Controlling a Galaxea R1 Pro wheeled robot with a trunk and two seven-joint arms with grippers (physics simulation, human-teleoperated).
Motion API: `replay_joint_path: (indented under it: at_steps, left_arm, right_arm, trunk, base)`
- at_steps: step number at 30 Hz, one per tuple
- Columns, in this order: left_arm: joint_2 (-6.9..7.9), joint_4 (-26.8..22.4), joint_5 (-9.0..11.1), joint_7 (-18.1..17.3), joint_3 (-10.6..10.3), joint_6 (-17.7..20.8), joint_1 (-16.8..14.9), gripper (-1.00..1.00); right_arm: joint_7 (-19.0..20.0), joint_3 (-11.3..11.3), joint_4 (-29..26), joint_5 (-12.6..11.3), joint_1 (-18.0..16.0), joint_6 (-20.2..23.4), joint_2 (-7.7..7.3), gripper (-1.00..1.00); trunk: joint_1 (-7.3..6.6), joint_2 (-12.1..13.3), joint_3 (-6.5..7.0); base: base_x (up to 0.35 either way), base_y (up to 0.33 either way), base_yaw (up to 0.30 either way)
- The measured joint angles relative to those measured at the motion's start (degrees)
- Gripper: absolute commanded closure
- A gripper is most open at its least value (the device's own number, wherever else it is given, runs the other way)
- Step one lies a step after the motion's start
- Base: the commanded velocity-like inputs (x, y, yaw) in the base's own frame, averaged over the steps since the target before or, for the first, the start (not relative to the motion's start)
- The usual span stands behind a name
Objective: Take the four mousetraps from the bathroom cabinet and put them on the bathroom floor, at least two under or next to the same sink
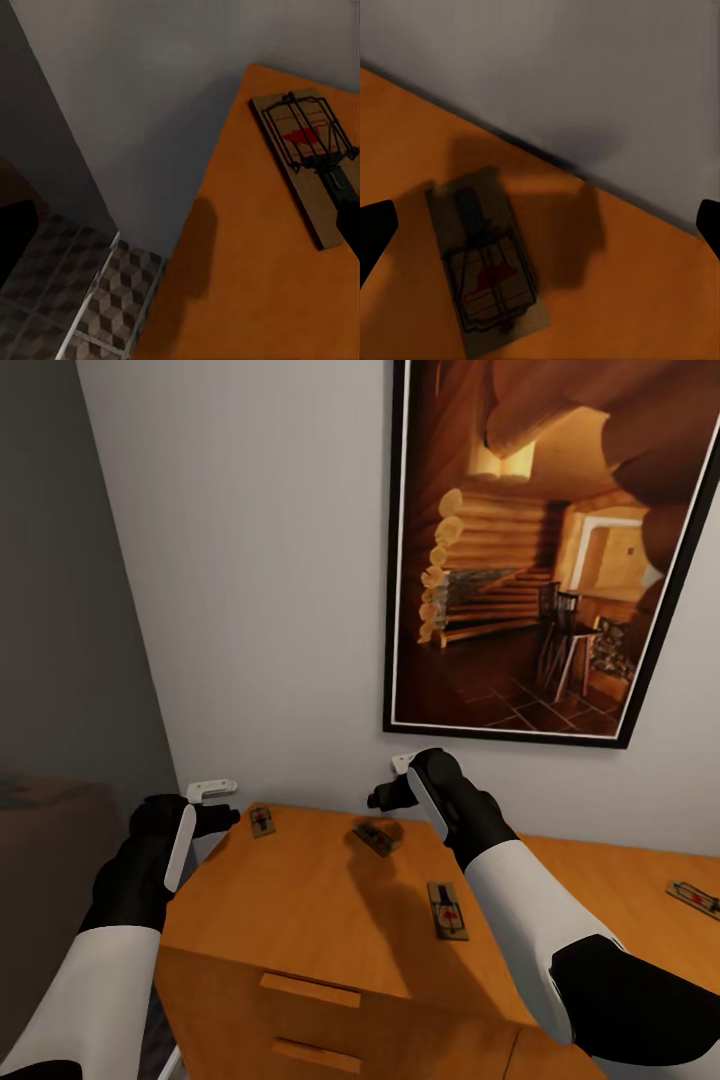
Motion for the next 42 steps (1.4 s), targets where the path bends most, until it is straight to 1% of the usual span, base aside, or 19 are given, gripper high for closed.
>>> replay_joint_path:
  at_steps: [25, 28, 34, 35, 39, 42]
  left_arm:
    - [-0.01, 0.70, 0.05, 0.05, 0.00, -0.16, 0.03, -1.00]
    - [-0.01, 0.70, 0.04, 0.05, 0.00, -0.16, 0.01, -1.00]
    - [-0.02, 0.71, 0.04, 0.05, 0.00, -0.16, 0.03, -1.00]
    - [-0.02, 0.71, 0.04, 0.05, 0.00, -0.16, 0.03, -1.00]
    - [-0.02, 0.71, 0.04, 0.05, 0.00, -0.16, 0.03, -1.00]
    - [-0.02, 0.71, 0.04, 0.08, 0.00, -0.16, 0.04, -1.00]
  right_arm:
    - [0.14, 0.18, 0.06, -0.30, 0.05, 0.00, 0.00, -1.00]
    - [0.17, 0.84, 0.04, -0.49, 0.04, 0.00, 0.00, -1.00]
    - [0.19, 3.16, 0.06, -0.79, 0.05, 0.00, 0.00, -1.00]
    - [0.20, 3.17, 0.06, -0.77, 0.05, 0.00, 0.00, -1.00]
    - [0.20, 4.58, 0.07, -0.88, 0.06, 0.00, 0.00, -1.00]
    - [0.33, 5.23, 0.07, -0.93, 0.06, 0.00, 0.00, -1.00]
  trunk:
    - [0.00, 0.00, 0.00]
    - [0.00, 0.00, 0.00]
    - [0.00, 0.00, 0.00]
    - [0.00, 0.00, 0.00]
    - [0.00, 0.00, 0.00]
    - [0.00, 0.00, 0.00]
  base:
    - [0.004, 0.000, 0.000]
    - [0.000, 0.000, 0.000]
    - [0.000, 0.000, 0.000]
    - [0.000, 0.000, 0.000]
    - [0.000, 0.000, 0.000]
    - [0.000, 0.000, 0.000]
